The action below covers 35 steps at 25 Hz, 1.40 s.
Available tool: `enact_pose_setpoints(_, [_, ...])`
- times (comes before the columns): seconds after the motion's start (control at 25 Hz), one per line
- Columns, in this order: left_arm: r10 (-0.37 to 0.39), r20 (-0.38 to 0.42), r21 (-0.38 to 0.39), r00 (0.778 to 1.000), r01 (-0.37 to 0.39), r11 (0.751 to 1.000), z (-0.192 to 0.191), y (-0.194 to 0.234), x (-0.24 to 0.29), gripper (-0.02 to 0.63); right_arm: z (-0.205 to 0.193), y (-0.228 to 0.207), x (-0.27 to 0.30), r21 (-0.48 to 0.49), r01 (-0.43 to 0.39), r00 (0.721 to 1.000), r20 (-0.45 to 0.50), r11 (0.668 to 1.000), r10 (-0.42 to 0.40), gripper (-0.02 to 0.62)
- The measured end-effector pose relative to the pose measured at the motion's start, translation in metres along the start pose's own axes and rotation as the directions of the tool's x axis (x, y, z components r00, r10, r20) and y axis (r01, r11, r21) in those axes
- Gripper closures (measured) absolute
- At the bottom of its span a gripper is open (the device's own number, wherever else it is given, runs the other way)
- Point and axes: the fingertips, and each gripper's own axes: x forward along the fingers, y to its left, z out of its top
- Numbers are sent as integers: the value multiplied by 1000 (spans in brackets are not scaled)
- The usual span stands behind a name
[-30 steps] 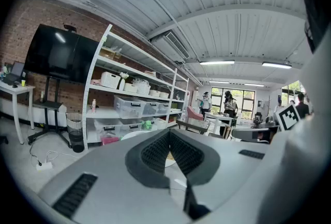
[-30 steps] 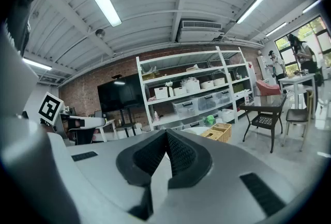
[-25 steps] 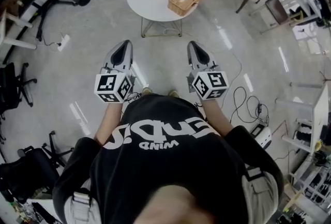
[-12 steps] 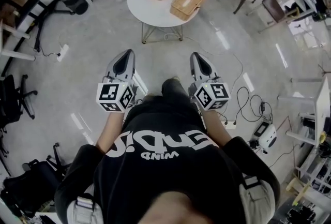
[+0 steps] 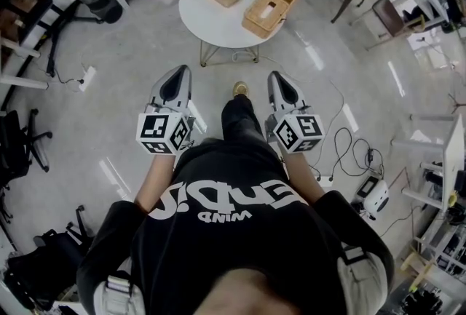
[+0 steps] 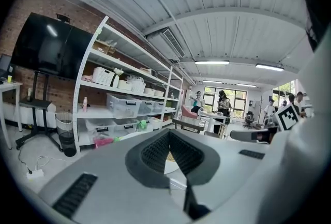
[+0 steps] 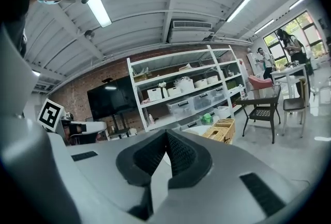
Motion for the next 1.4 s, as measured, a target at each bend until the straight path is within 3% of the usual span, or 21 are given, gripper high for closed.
enact_pose_setpoints(0.4, [22, 1, 1, 1000, -22, 1000, 34, 28, 100, 606, 46, -53, 91, 0, -28, 1000, -5, 1000, 28, 597])
enact_pose_setpoints(0.88, [112, 13, -23, 994, -112, 993, 72, 52, 204, 606, 102, -124, 193, -6, -113, 993, -26, 994, 113, 597])
enact_pose_setpoints(1.2, [170, 29, -41, 985, -169, 985, 79, 63, 246, 606, 114, -151, 244, -12, -176, 983, -50, 984, 175, 597])
enact_pose_setpoints(1.4, [160, 18, -28, 987, -159, 987, 82, 73, 254, 606, 115, -145, 263, -13, -193, 980, -54, 981, 192, 597])
